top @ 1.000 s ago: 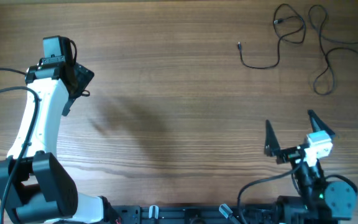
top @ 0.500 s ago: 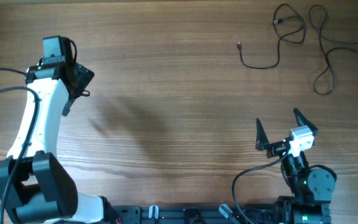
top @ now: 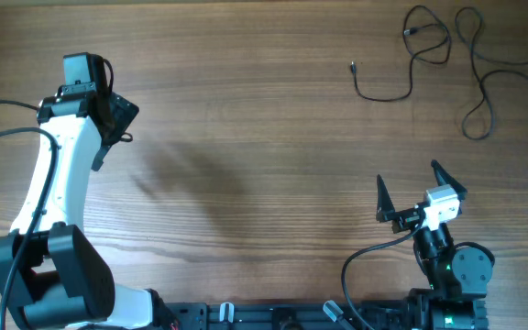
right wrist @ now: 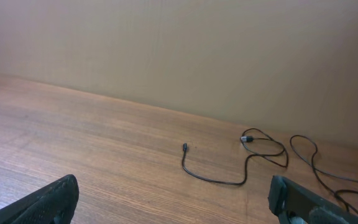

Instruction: Untangle cables

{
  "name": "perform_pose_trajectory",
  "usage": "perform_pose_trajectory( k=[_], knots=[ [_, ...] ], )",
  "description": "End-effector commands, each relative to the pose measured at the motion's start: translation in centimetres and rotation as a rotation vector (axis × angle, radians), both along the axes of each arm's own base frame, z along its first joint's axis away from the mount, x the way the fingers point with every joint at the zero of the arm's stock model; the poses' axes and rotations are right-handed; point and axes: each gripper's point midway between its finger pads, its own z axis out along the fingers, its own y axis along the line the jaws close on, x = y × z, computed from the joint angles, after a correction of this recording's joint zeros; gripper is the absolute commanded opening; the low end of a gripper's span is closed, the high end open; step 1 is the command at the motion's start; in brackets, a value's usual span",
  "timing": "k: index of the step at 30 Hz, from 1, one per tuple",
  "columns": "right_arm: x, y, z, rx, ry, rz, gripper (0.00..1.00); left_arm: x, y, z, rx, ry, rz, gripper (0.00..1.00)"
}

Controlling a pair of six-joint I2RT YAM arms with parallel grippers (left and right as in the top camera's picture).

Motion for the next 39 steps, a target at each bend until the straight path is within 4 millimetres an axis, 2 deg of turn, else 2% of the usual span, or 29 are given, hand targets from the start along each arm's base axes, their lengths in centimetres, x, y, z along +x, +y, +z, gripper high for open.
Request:
perform_pose_trajectory(
  k=[1, 7, 9, 20, 24, 26, 29, 33, 34, 37, 39],
  knots=[
    [-0.1, 0.0, 0.0, -0.011, -0.012, 0.002, 1.0, -0.1, 0.2, -0.1, 0.002, 0.003, 0.014, 1.0],
    [0.0, -0.1, 0.0, -0.012, -0.011, -0.001, 1.0, -0.1, 0.2, -0.1, 0.002, 0.002, 0.015, 1.0],
    [0.0, -0.1, 0.0, -0.012, -0.011, -0.001, 1.0, 1.0, 0.4, 0.3, 0.009, -0.045, 0.014, 1.0],
    [0.0, -0.1, 0.0, -0.012, -0.011, -0.001, 1.0, 0.6, 0.1, 0.1, -0.006, -0.029, 0.009, 1.0],
    [0.0, 0.0, 0.0, -0.012, -0.011, -0.001, 1.0, 0.2, 0.1, 1.2, -0.001, -0.044, 0.0, 1.0],
    [0.0, -0.1, 0.0, -0.012, -0.011, -0.001, 1.0, 0.0, -0.2, 3.3, 0.015, -0.091, -0.056, 1.0],
    [0.0, 0.0, 0.0, -0.012, -0.011, -0.001, 1.0, -1.0, -1.2, 8.1, 0.038, -0.198, -0.179, 1.0],
    [0.0, 0.0, 0.0, -0.012, -0.011, -0.001, 1.0, -5.8, -2.2, 18.3, 0.098, -0.508, -0.189, 1.0],
    [0.0, -0.1, 0.0, -0.012, -0.011, -0.001, 1.0, -7.1, -2.6, 20.2, 0.106, -0.576, -0.195, 1.0],
    [0.0, -0.1, 0.0, -0.012, -0.011, -0.001, 1.0, -11.3, -3.3, 24.5, 0.147, -0.738, -0.198, 1.0],
    [0.0, 0.0, 0.0, -0.012, -0.011, -0.001, 1.0, -13.6, -3.6, 26.2, 0.169, -0.811, -0.198, 1.0]
  ],
)
